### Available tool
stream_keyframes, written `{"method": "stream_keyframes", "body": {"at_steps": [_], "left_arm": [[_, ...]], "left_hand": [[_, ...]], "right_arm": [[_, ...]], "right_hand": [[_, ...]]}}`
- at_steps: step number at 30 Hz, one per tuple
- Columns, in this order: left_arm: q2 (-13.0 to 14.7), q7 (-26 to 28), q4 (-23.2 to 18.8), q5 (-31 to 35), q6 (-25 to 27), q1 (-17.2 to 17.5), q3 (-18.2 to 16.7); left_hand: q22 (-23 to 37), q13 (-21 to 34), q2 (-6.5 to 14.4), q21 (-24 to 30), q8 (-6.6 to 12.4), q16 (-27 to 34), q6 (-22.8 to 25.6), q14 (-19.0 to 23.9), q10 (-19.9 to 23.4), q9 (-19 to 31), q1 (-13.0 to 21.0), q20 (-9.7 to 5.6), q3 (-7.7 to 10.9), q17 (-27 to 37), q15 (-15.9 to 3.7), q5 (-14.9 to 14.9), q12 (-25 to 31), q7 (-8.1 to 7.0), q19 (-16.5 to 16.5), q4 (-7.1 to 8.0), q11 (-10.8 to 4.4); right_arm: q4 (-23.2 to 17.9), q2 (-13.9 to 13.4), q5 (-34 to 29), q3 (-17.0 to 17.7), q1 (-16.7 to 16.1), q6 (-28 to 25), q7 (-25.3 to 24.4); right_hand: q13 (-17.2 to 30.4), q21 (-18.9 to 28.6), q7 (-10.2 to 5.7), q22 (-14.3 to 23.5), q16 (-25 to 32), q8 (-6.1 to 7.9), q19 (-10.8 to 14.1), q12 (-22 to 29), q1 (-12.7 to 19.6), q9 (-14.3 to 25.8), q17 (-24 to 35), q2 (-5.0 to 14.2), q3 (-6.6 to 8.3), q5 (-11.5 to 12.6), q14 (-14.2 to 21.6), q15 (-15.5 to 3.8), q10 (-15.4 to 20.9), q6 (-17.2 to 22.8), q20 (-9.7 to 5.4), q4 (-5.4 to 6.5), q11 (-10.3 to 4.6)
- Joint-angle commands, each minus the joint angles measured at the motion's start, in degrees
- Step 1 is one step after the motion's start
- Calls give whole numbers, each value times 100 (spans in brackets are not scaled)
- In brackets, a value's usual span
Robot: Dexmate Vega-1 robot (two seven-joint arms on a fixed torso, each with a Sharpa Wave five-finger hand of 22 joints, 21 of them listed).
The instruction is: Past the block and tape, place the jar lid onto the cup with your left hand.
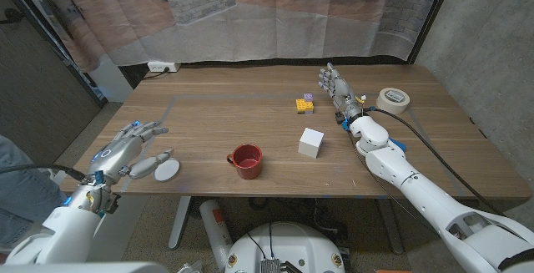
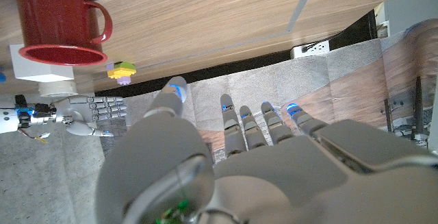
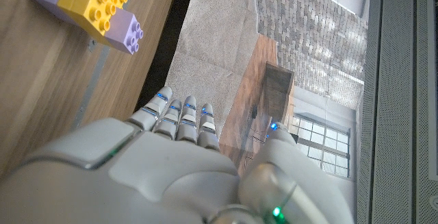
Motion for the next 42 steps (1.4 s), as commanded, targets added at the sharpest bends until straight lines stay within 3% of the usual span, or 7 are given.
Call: {"method": "stream_keyframes", "body": {"at_steps": [1,17,42], "left_arm": [[-3,-294,-261,340,420,54,-39],[-15,-891,-700,900,1077,153,50],[441,-1985,-893,1581,1733,-27,275]], "left_hand": [[15,20,-21,1,58,6,183,-50,-14,31,121,85,25,25,-173,20,-14,-74,-24,-47,-81],[25,23,-110,-2,101,-3,492,-173,-206,24,355,180,42,33,-150,46,-55,-220,-79,-79,-144],[25,23,-209,15,31,-14,539,-277,-358,23,748,168,81,30,-234,87,-69,-372,-60,-122,-233]], "right_arm": [[17,24,17,-18,-34,15,7],[41,45,66,5,-23,42,32],[-46,-22,240,87,-98,-75,71]], "right_hand": [[20,-14,41,8,0,8,57,13,-12,5,24,37,4,-17,28,-2,53,29,9,-11,-13],[21,-47,39,10,2,30,64,17,-21,6,26,40,-8,-18,39,6,72,88,12,-14,3],[22,-96,36,13,1,27,73,12,-47,6,29,50,-29,-22,44,6,72,96,19,-9,-5]]}}
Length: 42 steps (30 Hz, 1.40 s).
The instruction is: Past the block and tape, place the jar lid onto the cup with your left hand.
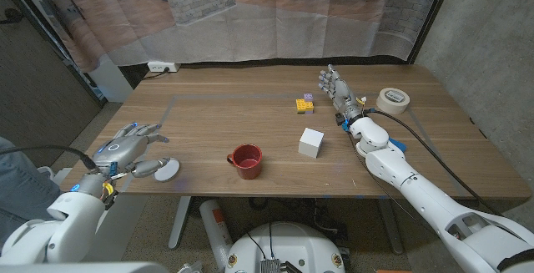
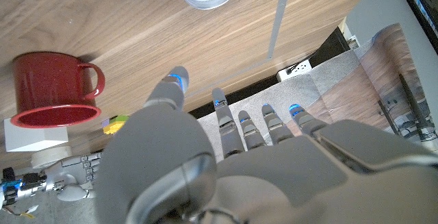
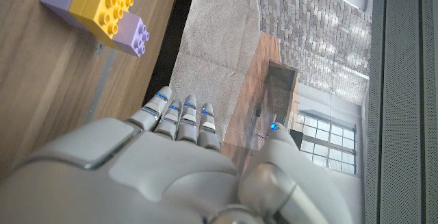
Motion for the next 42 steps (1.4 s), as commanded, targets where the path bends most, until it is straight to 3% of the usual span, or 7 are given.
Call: {"method": "stream_keyframes", "body": {"at_steps": [1,14,23,30,36,42], "left_arm": [[188,-611,-187,406,370,15,48],[97,-854,-319,686,468,64,13],[161,-1245,-283,1041,740,-86,241],[258,-1561,-288,1122,908,-234,382],[287,-1790,-302,1069,1070,-325,500],[308,-1654,-261,1181,1184,-280,654]], "left_hand": [[27,11,-17,15,-51,-13,-33,-100,-74,24,113,2,26,20,-235,48,-23,-74,-1,-37,-11],[25,10,-16,21,-75,-3,-7,-125,-71,29,342,20,65,15,-245,67,-1,-117,10,-51,-6],[20,7,181,27,-92,-5,104,-221,-115,51,995,91,239,-2,-291,37,13,-125,29,-74,29],[18,2,114,26,-9,1,428,-222,-79,59,1260,62,199,-23,-338,-63,40,13,35,-43,14],[23,-2,34,29,21,14,656,-209,-3,51,1207,0,80,-16,-379,-134,69,268,37,64,75],[25,-3,26,29,13,19,695,-203,-3,47,1194,-1,56,-11,-363,-146,67,257,36,90,70]], "right_arm": [[-103,-28,92,65,-79,-30,-25],[-27,35,127,47,-60,15,22],[41,78,189,64,-41,21,44],[132,98,216,59,-10,61,125],[179,101,253,84,2,89,163],[207,93,284,99,-8,90,192]], "right_hand": [[22,-10,6,14,2,26,54,12,-18,8,29,20,-31,5,47,7,43,63,0,-9,-29],[23,-33,5,15,1,23,62,9,-28,8,29,25,-40,4,48,10,41,61,3,-8,-31],[23,-50,5,16,-1,22,66,9,-31,8,28,27,-45,4,47,14,43,63,3,-11,-32],[23,-59,7,16,-1,21,66,8,-33,8,28,29,-49,4,48,17,44,63,5,-12,-24],[23,-70,-1,17,-1,22,66,11,-34,9,28,31,-52,4,50,23,54,66,9,-13,-17],[24,-80,3,17,-2,21,70,12,-35,9,28,33,-55,4,50,18,57,67,13,-15,-17]]}}
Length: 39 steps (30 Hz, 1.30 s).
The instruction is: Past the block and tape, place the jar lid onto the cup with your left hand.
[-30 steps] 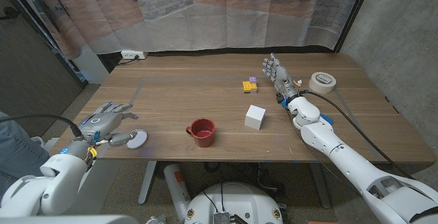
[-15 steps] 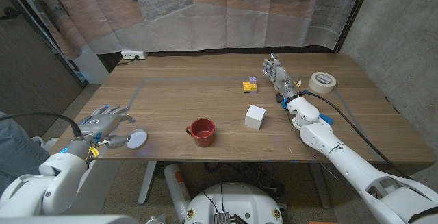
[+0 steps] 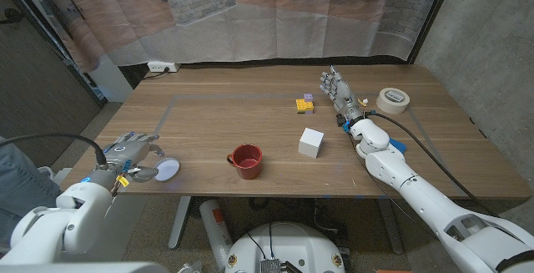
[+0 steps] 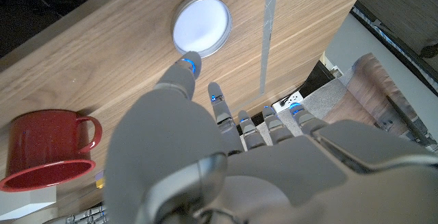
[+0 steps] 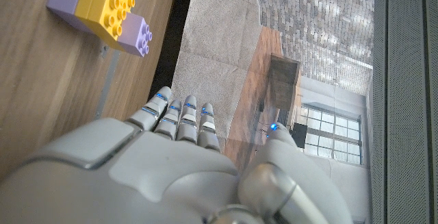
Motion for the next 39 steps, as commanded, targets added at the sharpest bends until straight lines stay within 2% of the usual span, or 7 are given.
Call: {"method": "stream_keyframes", "body": {"at_steps": [1,14,21,25,31,34,39], "left_arm": [[58,-64,42,161,292,-55,295],[114,525,238,194,479,-24,530],[162,734,358,-41,568,-67,591],[219,851,448,-204,612,-119,648],[203,1216,590,-483,735,-211,813],[235,1321,633,-584,848,-218,900],[319,1375,586,-688,1091,-164,997]], "left_hand": [[26,12,-67,30,24,20,77,-6,41,17,-6,-25,1,17,-400,-34,41,-27,-2,32,-14],[31,11,-29,52,-34,44,60,62,62,15,84,-26,14,26,-352,-45,45,-31,52,38,21],[33,10,-12,56,-31,47,138,73,86,15,110,-15,13,33,-314,-57,51,29,61,52,36],[32,6,-25,35,-19,24,262,55,145,16,163,-177,-5,17,-404,-82,65,38,11,48,105],[31,-2,-8,43,57,41,594,125,275,15,166,-214,-51,10,-391,-123,95,163,30,93,150],[32,-6,24,57,78,64,731,193,387,11,119,-212,-77,20,-368,-142,124,179,67,145,214],[33,-9,31,71,66,70,755,225,414,8,105,-197,-90,22,-358,-151,122,183,104,162,204]], "right_arm": [[89,5,65,31,8,30,77],[-110,-42,38,80,-147,128,-26],[-240,-79,33,119,-247,126,-130],[-286,-100,-6,120,-269,139,-166],[-306,-116,24,139,-271,100,-171],[-233,-128,12,122,-244,128,-99],[-138,-99,55,125,-210,138,-46]], "right_hand": [[24,-21,3,18,-1,22,52,11,-35,9,28,34,-31,4,52,19,36,69,-12,9,7],[24,-41,-2,19,6,21,64,15,-41,9,28,33,-42,3,81,14,52,70,-12,5,-9],[24,-53,-2,20,8,21,70,20,-42,9,28,34,-46,4,90,9,66,72,-18,2,-13],[25,-62,-15,20,-3,31,72,39,-41,10,27,35,-49,5,68,3,117,100,-22,0,-1],[26,-69,-20,20,-3,34,76,43,-40,10,27,36,-50,6,70,-1,129,110,-21,-3,-3],[27,-72,-28,20,-1,35,77,44,-40,10,26,36,-52,6,76,-6,134,114,-20,-4,-5],[27,-79,-27,21,-1,35,84,42,-39,10,26,37,-54,7,78,-5,130,116,-18,-6,-15]]}}
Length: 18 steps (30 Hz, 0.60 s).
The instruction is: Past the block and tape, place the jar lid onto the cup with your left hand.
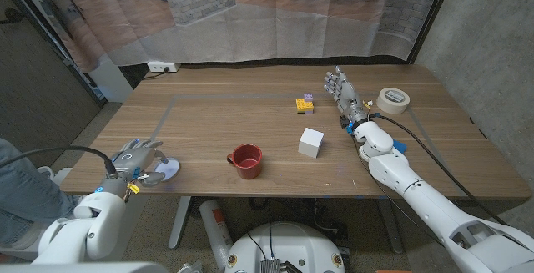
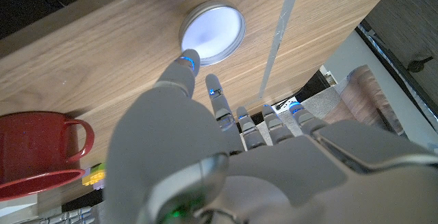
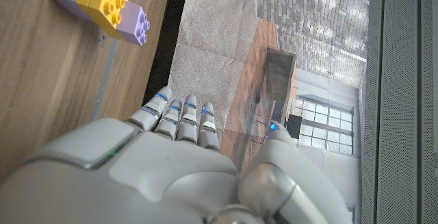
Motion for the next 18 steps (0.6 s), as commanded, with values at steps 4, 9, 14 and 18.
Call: {"method": "stream_keyframes", "body": {"at_steps": [4,9,14,18], "left_arm": [[169,460,67,-444,541,39,340],[216,617,76,-622,700,85,439],[317,710,55,-778,863,143,461],[602,424,5,-779,1082,107,439]], "left_hand": [[35,16,43,48,19,48,102,91,100,7,-4,10,9,23,-319,-11,53,-17,43,35,21],[36,14,52,46,8,44,123,97,122,5,-8,16,4,26,-300,-16,51,18,40,45,38],[37,13,60,54,16,40,191,105,138,2,-14,19,-1,27,-302,-21,47,37,64,55,44],[38,11,67,50,0,30,190,92,114,1,-12,24,-3,28,-302,-25,29,17,55,59,54]], "right_arm": [[216,21,55,-9,67,49,175],[309,50,90,-15,100,60,238],[305,54,105,-9,93,47,233],[285,51,105,3,72,57,208]], "right_hand": [[28,-22,-10,21,0,33,54,42,-8,10,26,8,-13,7,42,1,52,31,14,-17,12],[28,-28,-12,21,3,34,55,42,-7,10,25,8,-15,8,50,-2,53,35,17,-19,5],[29,-34,-18,22,2,33,58,42,-8,10,25,8,-17,8,51,1,55,35,19,-21,3],[29,-38,-22,22,3,32,62,43,-8,10,26,9,-19,9,56,7,60,35,21,-22,1]]}}
